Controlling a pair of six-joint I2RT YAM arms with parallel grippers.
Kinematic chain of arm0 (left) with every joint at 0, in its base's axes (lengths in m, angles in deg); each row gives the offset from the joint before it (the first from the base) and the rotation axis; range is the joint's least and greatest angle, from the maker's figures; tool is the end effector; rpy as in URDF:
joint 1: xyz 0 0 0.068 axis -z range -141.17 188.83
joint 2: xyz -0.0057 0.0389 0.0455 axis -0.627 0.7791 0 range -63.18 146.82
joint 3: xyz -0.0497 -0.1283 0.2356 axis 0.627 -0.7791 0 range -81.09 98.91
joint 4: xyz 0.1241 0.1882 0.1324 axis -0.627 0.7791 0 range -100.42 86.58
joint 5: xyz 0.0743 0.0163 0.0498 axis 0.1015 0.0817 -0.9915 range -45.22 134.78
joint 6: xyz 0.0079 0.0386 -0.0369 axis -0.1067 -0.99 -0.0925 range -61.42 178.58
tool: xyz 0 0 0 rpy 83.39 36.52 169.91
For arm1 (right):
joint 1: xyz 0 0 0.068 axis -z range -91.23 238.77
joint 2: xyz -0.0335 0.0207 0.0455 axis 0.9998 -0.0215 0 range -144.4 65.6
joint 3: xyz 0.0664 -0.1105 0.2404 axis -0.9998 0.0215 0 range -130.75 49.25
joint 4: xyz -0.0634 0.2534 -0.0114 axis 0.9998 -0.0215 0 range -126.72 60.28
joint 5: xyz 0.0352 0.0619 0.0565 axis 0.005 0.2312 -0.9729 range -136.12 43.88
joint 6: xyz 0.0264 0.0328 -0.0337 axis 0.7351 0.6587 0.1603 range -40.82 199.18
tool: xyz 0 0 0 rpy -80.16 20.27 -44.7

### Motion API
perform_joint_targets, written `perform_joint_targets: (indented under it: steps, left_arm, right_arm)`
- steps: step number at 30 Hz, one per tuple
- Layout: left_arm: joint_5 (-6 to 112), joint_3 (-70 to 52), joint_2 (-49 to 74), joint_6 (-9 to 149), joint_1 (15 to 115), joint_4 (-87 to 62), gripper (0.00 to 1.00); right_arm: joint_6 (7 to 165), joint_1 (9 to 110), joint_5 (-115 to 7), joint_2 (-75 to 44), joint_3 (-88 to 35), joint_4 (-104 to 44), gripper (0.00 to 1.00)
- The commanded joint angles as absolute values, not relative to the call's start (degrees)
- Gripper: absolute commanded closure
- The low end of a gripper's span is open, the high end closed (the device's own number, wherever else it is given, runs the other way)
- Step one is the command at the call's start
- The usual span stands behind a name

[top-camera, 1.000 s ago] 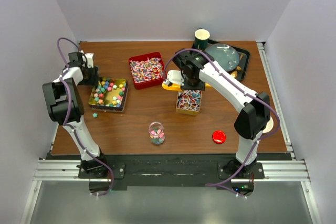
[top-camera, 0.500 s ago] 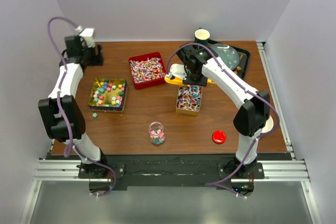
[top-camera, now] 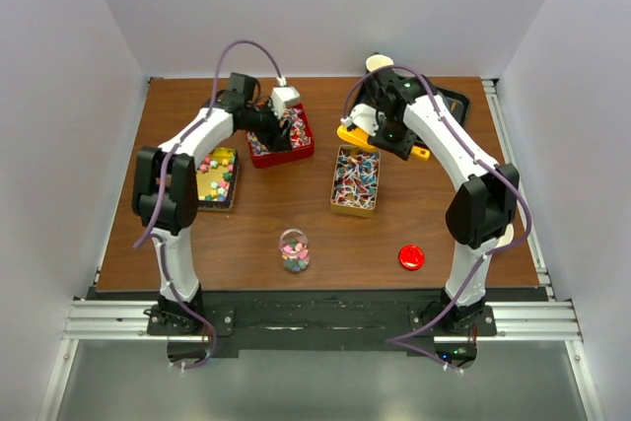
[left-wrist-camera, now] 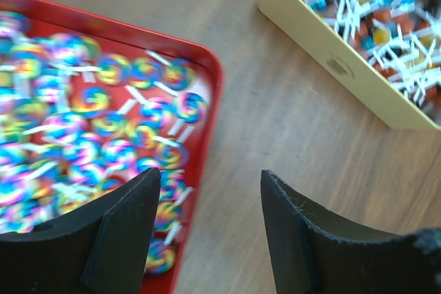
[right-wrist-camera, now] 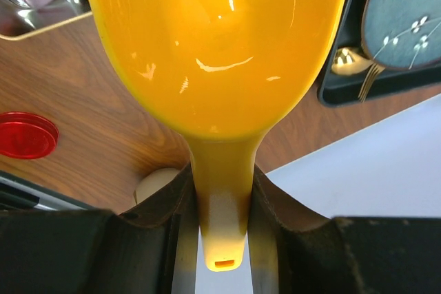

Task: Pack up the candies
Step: Move the storage box to the center of the board.

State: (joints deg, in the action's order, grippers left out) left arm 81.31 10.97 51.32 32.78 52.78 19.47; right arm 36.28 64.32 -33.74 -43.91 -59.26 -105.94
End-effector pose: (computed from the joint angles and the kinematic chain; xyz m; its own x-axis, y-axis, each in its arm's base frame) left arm 0.4233 -0.1270 0.2344 -0.4536 0.4732 -0.7552 0.8267 0.5400 -0.1582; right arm 0.3474 0.1497 0.3119 -0.4046 -0.9143 -0.0197 -0.8688 0.3911 -0.3038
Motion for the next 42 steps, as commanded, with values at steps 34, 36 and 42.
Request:
perform_joint_targets:
  steps: [34, 36, 42]
  left_arm:
    - [75.63, -11.03, 37.82, 15.87, 65.19, 23.07, 0.87]
    - [75.54, -12.61, 35.89, 15.34, 65.54, 23.59, 0.87]
    - [73.27, -17.80, 28.51, 13.76, 65.46, 23.87, 0.77]
  right_arm:
    - [36.11, 65.83, -33.91, -43.03, -58.59, -105.65, 1.00]
    - [35.94, 65.83, -33.99, -43.30, -59.11, -106.18, 1.00]
    - [33.74, 65.74, -33.29, -43.91, -60.87, -106.62, 1.00]
